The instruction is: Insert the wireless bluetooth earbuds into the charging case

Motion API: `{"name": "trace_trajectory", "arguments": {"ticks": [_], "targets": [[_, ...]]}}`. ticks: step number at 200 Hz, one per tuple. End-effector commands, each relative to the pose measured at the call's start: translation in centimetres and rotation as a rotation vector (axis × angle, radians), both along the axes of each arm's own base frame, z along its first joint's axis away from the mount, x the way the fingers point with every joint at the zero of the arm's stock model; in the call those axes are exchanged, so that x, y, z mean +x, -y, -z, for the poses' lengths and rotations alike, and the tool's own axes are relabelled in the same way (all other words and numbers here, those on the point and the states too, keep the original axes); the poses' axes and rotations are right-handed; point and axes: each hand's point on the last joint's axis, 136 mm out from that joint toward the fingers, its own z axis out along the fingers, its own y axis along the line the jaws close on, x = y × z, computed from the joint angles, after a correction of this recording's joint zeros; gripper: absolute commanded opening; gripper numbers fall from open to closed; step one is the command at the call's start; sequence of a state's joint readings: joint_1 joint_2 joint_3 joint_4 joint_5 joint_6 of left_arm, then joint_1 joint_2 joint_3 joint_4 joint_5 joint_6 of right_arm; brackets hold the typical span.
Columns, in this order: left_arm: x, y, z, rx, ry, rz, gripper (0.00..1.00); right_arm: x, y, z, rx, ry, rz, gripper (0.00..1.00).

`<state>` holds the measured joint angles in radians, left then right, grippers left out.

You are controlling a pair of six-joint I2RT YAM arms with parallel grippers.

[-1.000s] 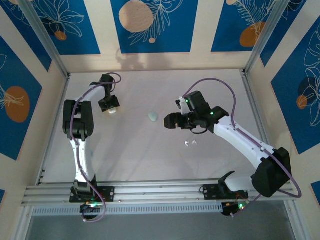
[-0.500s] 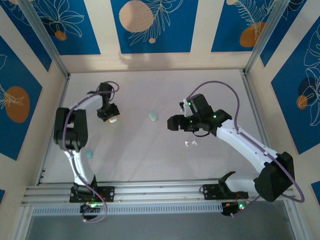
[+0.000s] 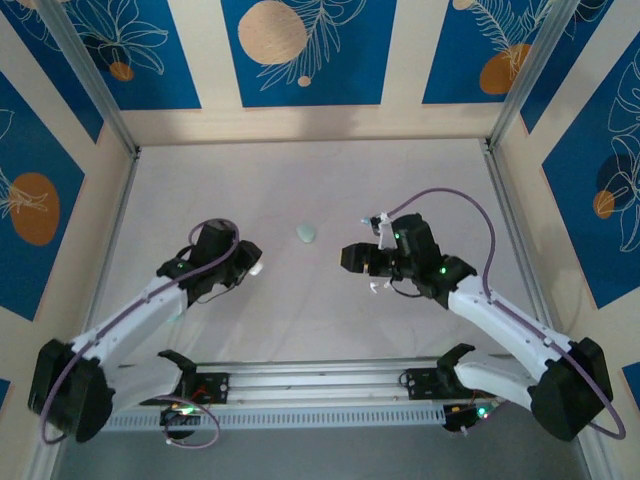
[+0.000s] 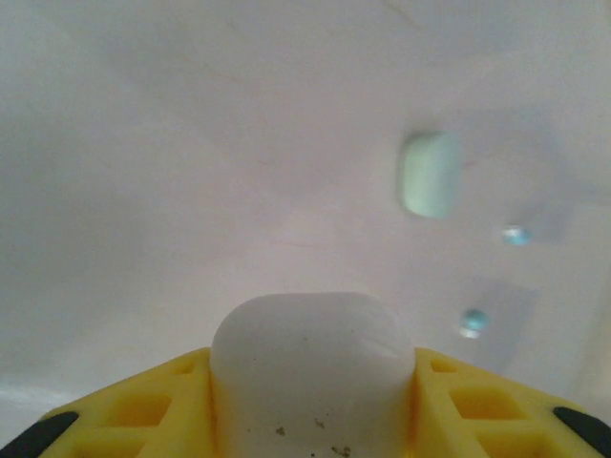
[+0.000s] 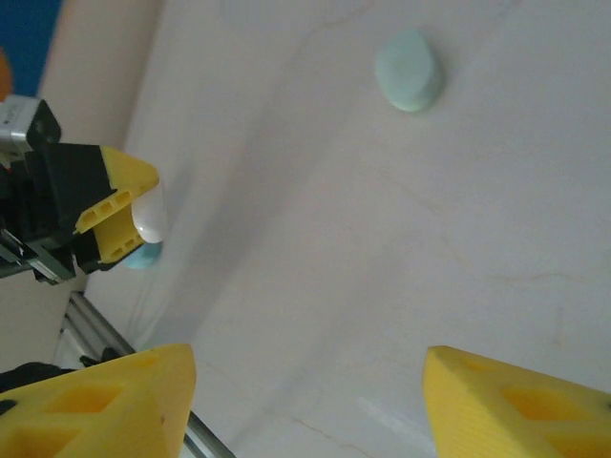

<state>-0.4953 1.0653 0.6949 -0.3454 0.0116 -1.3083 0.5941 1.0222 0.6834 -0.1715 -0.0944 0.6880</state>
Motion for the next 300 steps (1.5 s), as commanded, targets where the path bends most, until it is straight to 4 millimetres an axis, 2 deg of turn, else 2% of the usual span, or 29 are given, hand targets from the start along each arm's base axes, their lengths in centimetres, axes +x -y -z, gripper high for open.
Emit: {"name": "trace_trajectory", "arguments": {"ticks": [1,26,64,80,102,176,191,250,274,300], "targets": [[0.4,0.7,-2.7,-0.212,0.026,-0.181,0.43,0.3,-2.7,-4.8,0.188,0.237,-0.004,0.62],[0.2,1.8,-4.9,-0.331,0.051,-0.205,0.43,-0.5,-4.9,-6.0,0.190,0.371,-0.043,0.61],[0.3,3.9,-7.0,-0.452,0.071,-0.177,0.44,-2.3,-10.2,-7.8,0.167,0.488,-0.208,0.61],[0.3,4.5,-7.7,-0.477,0.081,-0.166,0.44,-2.0,-11.5,-8.4,0.191,0.493,-0.209,0.61],[0.4,5.0,-8.6,-0.502,0.097,-0.156,0.44,-1.4,-12.8,-8.2,0.207,0.467,-0.209,0.61],[0.2,5.4,-10.3,-0.542,0.120,-0.142,0.44,1.0,-15.3,-7.3,0.205,0.386,-0.213,0.56],[0.2,5.4,-10.5,-0.550,0.126,-0.138,0.44,1.6,-15.7,-6.9,0.196,0.378,-0.202,0.52],[0.2,5.3,-11.3,-0.560,0.147,-0.135,0.44,3.1,-16.3,-5.2,0.169,0.346,-0.187,0.44],[0.2,5.5,-11.3,-0.564,0.148,-0.129,0.45,3.3,-16.5,-5.2,0.174,0.345,-0.196,0.41],[0.3,5.6,-11.5,-0.569,0.152,-0.122,0.45,3.4,-16.8,-5.2,0.176,0.345,-0.213,0.34]]}}
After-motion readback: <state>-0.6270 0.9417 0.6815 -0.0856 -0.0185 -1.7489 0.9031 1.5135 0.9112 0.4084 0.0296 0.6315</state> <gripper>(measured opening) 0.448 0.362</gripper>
